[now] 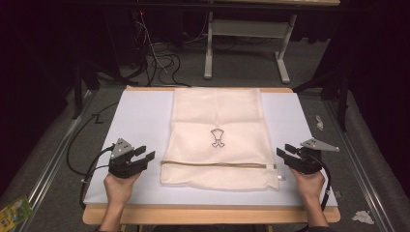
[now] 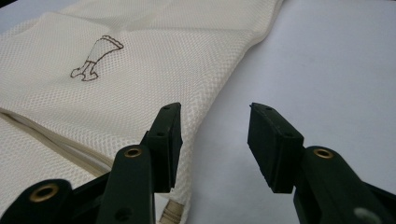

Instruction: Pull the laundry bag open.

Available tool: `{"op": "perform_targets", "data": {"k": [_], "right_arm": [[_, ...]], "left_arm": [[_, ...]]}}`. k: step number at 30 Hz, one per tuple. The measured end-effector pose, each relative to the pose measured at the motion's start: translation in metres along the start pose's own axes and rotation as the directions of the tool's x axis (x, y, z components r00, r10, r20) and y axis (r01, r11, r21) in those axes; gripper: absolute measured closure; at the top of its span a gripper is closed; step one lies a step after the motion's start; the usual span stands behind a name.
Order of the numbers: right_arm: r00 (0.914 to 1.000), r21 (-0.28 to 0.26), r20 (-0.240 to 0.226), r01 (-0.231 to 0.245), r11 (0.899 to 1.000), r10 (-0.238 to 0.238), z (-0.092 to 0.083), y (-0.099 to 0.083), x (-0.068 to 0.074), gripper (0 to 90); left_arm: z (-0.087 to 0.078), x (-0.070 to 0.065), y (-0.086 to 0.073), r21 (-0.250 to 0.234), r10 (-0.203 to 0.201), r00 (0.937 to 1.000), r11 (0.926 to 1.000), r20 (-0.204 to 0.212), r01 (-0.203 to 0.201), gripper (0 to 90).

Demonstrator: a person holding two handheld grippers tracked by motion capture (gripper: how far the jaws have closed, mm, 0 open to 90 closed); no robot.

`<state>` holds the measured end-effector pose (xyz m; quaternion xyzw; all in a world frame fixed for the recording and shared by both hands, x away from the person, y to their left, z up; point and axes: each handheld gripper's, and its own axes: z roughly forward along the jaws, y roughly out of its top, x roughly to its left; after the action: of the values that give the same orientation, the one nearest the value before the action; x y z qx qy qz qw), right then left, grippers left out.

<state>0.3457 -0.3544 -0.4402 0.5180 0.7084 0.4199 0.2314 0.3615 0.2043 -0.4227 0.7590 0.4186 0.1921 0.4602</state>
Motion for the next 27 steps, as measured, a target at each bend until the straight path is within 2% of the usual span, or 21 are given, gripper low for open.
{"op": "perform_targets", "data": {"k": [6,8,14,16,18,23,27], "right_arm": [[0.9999,-0.007,0.014,-0.01,1.0,0.01,-0.009,-0.001,-0.007,55.1],[0.9998,-0.015,0.021,0.0,1.0,0.001,-0.013,-0.002,-0.01,55.0],[0.9989,-0.034,0.04,-0.025,0.999,0.027,-0.023,-0.005,-0.021,54.8],[0.9988,-0.035,0.041,-0.023,0.999,0.025,-0.024,-0.005,-0.022,54.8],[0.9979,-0.043,0.047,-0.043,0.998,0.045,-0.026,-0.005,-0.026,54.8],[0.9966,-0.053,0.056,-0.058,0.997,0.061,-0.03,-0.006,-0.034,54.9],[0.9949,-0.057,0.059,-0.078,0.995,0.082,-0.03,-0.008,-0.039,55.0]], "left_arm": [[-0.009,0.007,-0.002,-0.013,-0.017,0.9995,0.9998,-0.028,0.016,53.8],[-0.011,0.009,-0.002,-0.02,-0.024,0.9991,0.9995,-0.035,0.023,53.6],[-0.016,0.016,-0.005,-0.043,-0.055,0.997,0.9977,-0.054,0.052,52.8],[-0.016,0.018,-0.006,-0.045,-0.063,0.9963,0.9972,-0.059,0.06,52.7],[-0.016,0.02,-0.006,-0.044,-0.07,0.9956,0.9968,-0.062,0.068,52.3],[-0.013,0.021,-0.004,-0.038,-0.067,0.9952,0.9972,-0.072,0.064,51.0],[-0.009,0.025,-0.004,-0.041,-0.087,0.993,0.9956,-0.08,0.084,50.7]]}}
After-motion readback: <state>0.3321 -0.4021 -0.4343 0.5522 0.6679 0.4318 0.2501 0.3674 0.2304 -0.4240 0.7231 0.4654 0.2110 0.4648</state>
